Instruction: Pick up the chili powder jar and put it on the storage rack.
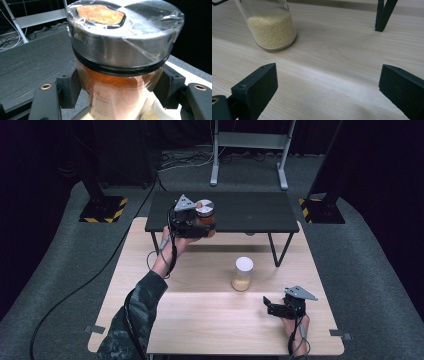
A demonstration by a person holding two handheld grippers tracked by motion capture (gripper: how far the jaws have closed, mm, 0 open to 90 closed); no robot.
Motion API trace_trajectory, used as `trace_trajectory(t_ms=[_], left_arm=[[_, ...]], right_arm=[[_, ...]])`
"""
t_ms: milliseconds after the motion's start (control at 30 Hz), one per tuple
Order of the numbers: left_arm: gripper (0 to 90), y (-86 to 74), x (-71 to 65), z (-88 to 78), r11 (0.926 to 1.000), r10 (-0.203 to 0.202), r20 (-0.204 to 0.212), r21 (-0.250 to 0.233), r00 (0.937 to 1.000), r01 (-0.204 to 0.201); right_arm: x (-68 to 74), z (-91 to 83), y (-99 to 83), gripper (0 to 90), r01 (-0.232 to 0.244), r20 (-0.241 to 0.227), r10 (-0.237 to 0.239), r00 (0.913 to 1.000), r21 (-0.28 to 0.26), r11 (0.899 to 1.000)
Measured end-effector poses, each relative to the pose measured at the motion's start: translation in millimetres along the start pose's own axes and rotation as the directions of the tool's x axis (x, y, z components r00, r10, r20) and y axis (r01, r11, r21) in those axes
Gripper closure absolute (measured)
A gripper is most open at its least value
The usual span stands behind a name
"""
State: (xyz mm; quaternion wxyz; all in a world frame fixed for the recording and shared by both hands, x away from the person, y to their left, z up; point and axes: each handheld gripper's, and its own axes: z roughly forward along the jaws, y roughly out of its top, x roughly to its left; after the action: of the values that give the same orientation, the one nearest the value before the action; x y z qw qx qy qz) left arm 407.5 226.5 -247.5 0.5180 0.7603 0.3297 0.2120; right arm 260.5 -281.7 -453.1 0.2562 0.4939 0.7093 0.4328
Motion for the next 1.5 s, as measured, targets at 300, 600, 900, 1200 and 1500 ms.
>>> trace_trajectory(t_ms=[300, 600, 900, 1200, 1500], left_arm=[[31.8, 5.2, 0.5, 6.1, 0.9999, 0.007, -0.014, 0.008, 0.9999, -0.007], [31.8, 10.5, 2.1, 11.2, 0.9999, 0.009, -0.022, 0.01, 0.9997, -0.009], [31.8, 13.7, 3.8, 17.9, 0.9997, 0.009, -0.035, 0.022, 0.9993, -0.009], [31.9, 17.5, 5.8, 25.3, 0.9994, 0.001, -0.05, 0.035, 0.9988, 0.001], [31.8, 23.2, 7.6, 33.2, 0.9985, -0.008, -0.054, 0.053, 0.9985, 0.011]], right_arm=[[-0.1, -0.1, -0.2, 0.9, 0.0, -0.001, 0.0, 1.0, -0.001, 1.0], [-0.4, -0.1, -0.1, 0.9, 0.0, -0.002, 0.0, 1.0, -0.001, 1.0], [-0.5, -0.3, -0.4, 0.8, 0.0, -0.003, 0.0, 1.0, -0.002, 1.0], [-1.1, -0.5, -0.9, 0.9, -0.001, -0.005, 0.001, 1.0, -0.005, 1.0], [-1.6, -0.6, -0.9, 0.9, -0.002, -0.008, 0.002, 1.0, -0.005, 1.0]])
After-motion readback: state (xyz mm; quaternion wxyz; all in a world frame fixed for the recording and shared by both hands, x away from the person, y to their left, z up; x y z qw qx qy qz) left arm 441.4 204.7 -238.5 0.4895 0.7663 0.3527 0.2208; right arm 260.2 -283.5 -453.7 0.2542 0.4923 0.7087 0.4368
